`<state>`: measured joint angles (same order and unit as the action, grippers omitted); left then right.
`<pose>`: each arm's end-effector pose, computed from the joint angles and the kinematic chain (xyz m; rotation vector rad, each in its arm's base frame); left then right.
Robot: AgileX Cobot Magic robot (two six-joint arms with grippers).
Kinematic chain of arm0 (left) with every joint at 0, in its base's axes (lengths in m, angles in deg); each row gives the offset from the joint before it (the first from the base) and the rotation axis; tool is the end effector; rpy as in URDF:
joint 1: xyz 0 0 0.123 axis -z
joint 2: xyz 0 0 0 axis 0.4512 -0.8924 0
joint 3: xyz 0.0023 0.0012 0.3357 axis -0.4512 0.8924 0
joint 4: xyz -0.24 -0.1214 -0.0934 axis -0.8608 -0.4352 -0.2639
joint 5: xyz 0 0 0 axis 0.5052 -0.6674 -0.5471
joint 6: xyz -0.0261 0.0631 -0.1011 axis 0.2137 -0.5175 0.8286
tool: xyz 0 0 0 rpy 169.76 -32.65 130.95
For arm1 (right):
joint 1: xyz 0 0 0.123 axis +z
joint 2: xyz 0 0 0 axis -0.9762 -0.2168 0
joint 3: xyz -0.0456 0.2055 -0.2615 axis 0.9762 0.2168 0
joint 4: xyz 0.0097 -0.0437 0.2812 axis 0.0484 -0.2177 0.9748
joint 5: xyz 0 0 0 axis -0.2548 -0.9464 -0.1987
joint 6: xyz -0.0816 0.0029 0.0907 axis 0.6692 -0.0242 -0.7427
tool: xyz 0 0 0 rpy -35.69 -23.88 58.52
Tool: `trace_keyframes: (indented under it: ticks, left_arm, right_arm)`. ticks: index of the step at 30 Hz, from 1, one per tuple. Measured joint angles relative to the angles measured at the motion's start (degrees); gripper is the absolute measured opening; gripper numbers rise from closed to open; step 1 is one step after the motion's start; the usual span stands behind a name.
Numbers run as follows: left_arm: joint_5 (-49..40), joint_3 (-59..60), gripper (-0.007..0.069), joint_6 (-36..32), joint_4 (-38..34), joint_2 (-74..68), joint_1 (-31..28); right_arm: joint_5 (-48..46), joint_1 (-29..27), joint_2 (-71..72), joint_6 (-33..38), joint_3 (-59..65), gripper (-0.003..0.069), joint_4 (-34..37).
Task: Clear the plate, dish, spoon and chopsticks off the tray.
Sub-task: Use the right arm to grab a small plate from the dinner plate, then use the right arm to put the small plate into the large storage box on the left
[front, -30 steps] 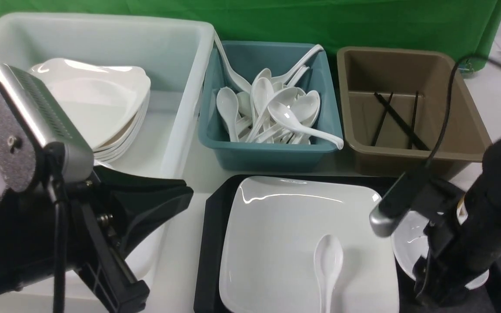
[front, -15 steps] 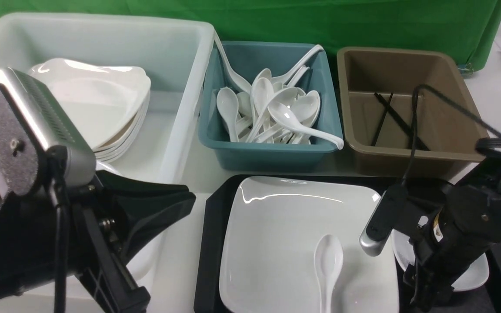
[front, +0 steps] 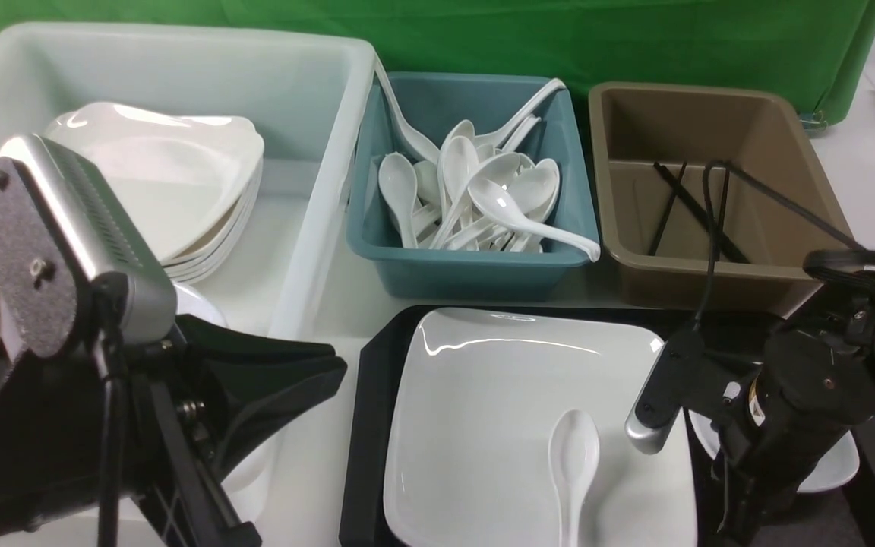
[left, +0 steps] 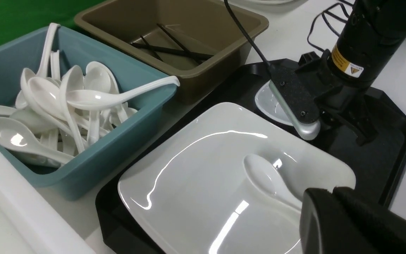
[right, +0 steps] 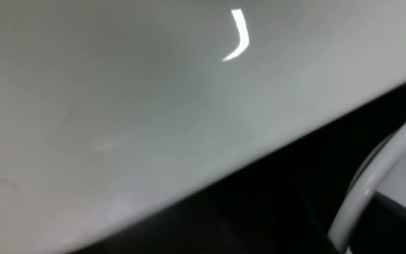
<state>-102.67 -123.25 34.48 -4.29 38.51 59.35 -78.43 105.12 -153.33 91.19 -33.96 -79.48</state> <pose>0.1425 -0.1262 0.3491 0.9456 1.7084 -0.4336 0.3000 0.1365 0.1588 -1.4568 2.4442 -0.2413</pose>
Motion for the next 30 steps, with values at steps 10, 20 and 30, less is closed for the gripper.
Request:
trace_keyframes:
  ticks: [10, 20, 30]
  left_arm:
    - [-1.5, -1.1, 0.0017, 11.4, 7.9, 6.7, 0.0]
    - [-27.7, -12.6, 0.0017, 48.3, 45.5, 15.6, 0.0]
    - [-42.1, -15.9, 0.0017, 58.6, 57.1, 28.2, 0.0]
  right_arm:
    - [-17.9, 7.5, 12.1, -8.9, -10.9, 0.006, 4.6]
    - [-13.6, 29.9, 6.9, -2.7, -42.6, 0.006, 7.3]
    - [-1.9, 39.3, -16.4, 18.1, -60.7, 0.006, 8.0]
